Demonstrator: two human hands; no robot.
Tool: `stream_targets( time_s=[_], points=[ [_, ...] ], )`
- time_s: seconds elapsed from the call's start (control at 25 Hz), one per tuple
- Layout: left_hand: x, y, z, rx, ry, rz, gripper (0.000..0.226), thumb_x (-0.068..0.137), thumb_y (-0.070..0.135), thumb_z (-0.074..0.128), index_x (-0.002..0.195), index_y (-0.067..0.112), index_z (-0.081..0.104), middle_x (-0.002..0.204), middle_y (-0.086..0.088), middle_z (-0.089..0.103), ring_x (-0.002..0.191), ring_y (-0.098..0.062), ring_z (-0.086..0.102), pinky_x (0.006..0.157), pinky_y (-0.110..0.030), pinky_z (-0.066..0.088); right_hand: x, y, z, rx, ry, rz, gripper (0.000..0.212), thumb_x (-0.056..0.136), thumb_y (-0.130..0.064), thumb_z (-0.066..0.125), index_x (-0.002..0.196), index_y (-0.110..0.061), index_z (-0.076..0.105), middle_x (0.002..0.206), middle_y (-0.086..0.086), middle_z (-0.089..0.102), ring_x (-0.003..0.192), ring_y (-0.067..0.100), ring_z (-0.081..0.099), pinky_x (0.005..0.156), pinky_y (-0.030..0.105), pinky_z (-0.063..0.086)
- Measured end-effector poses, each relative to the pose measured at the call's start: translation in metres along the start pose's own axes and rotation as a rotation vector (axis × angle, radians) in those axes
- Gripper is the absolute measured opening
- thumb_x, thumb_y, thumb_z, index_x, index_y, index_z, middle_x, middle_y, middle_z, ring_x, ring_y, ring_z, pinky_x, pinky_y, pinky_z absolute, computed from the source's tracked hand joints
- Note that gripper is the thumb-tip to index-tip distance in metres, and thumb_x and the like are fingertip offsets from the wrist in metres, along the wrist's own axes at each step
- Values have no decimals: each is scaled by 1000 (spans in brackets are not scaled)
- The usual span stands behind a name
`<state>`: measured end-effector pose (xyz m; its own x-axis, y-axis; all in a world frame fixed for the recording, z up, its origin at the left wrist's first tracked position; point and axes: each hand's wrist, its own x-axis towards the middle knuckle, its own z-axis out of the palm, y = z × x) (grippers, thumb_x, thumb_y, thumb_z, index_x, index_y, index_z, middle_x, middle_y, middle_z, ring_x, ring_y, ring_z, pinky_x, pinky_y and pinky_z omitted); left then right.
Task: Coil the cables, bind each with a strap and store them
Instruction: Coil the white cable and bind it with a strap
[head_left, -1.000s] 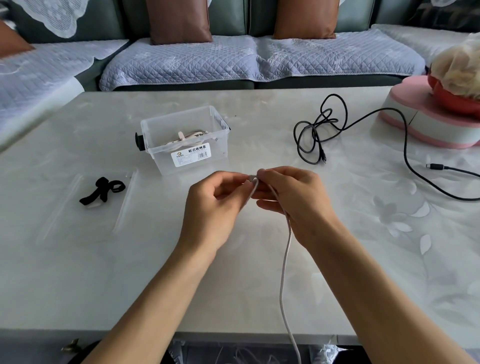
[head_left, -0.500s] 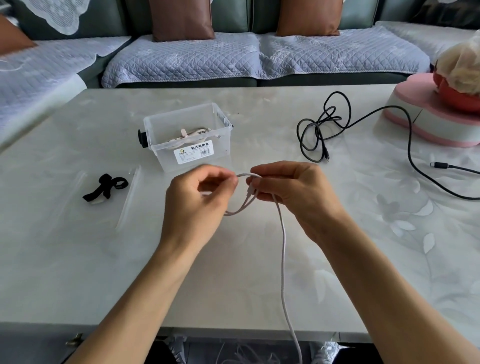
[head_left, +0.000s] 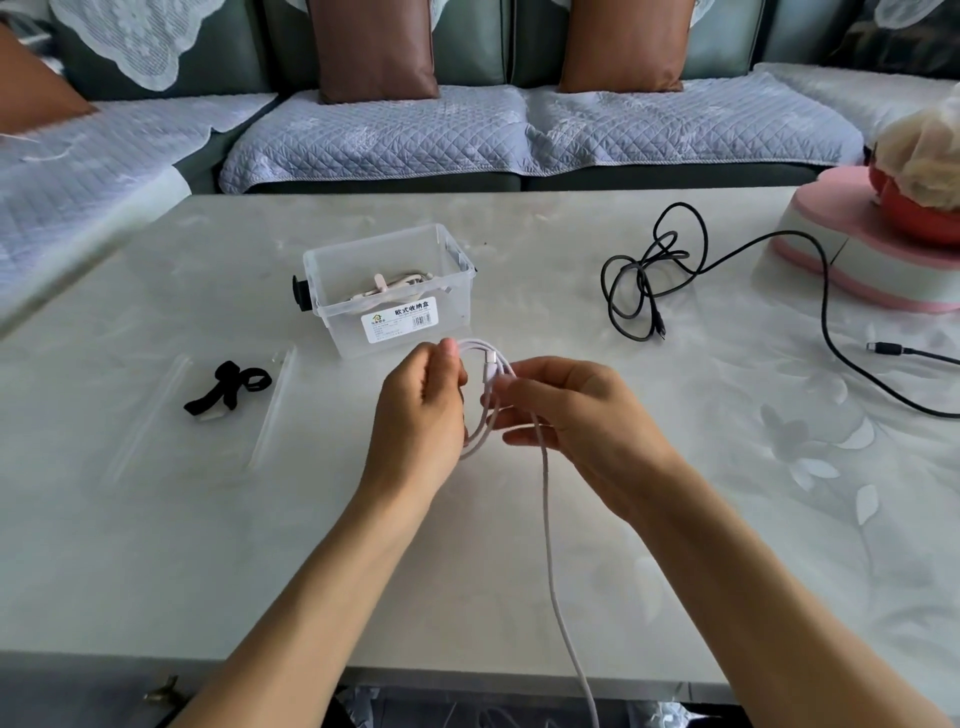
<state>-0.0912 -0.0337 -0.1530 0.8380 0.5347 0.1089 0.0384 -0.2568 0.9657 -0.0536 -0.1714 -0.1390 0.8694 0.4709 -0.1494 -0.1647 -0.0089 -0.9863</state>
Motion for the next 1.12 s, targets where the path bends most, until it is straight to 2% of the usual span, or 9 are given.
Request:
stream_targets(
  time_s=[0.12,0.32,0.44,0.56,0.68,0.76,0.92,1.04,1.12],
  points=[
    [1,2,0,-99,18,-64,40,105,37,38,71,19,48,46,11,36,50,-16,34,60,-35,38,-2,3,0,-71,-61,10,13,87,-10,70,97,-2,71,92,16,73,77,16,66,76,32,52],
    [-3,8,-2,-345,-122,-216,36,106,26,38,76,12,52,48,5,36,48,-16,32,57,-31,38,5,6,-5,66,-64,-24,16,96,-16,57,98,-3,67,90,5,73,84,18,64,84,36,50],
    [-4,4,-4,-367,-67,-238,36,107,26,36,77,12,51,47,7,35,46,-13,33,56,-30,37,4,8,-2,58,-93,-21,24,97,-22,56,101,-3,71,94,6,74,85,17,65,82,33,50],
    [-4,2,-2,-334,0,-232,36,107,27,35,78,13,51,47,9,36,48,-13,35,60,-29,36,2,12,7,0,-106,-32,17,94,-20,62,99,-10,74,89,9,74,84,19,66,80,31,50],
    [-3,2,0,-331,-41,-210,32,107,20,34,82,11,53,48,6,41,51,-16,41,62,-31,44,4,11,7,146,-56,-46,16,94,-12,61,96,-2,72,77,10,67,76,24,65,84,39,57],
    [-4,2,0,-329,-122,-202,33,106,16,36,80,10,56,53,1,51,62,-22,53,69,-36,53,6,8,1,240,5,-33,18,96,-11,57,97,3,70,73,8,59,68,21,63,76,34,58],
    [-5,7,-8,-284,-268,-259,33,89,18,50,60,13,64,71,-5,69,76,-23,65,72,-37,52,9,9,-5,12,82,-65,23,100,-16,53,95,-5,73,68,1,52,61,15,52,69,31,48],
    [-2,11,-17,-277,-268,-283,37,91,39,57,63,16,65,61,-4,60,60,-21,58,63,-34,48,6,7,0,-201,-5,-109,24,100,-16,52,96,-4,72,70,0,50,60,13,49,64,27,48],
    [0,11,-21,-144,-277,-278,42,94,46,56,66,17,66,52,0,50,53,-20,53,56,-31,45,4,3,2,-311,-54,-135,24,100,-15,52,99,-2,72,69,-1,50,58,9,49,60,23,48]
  ],
)
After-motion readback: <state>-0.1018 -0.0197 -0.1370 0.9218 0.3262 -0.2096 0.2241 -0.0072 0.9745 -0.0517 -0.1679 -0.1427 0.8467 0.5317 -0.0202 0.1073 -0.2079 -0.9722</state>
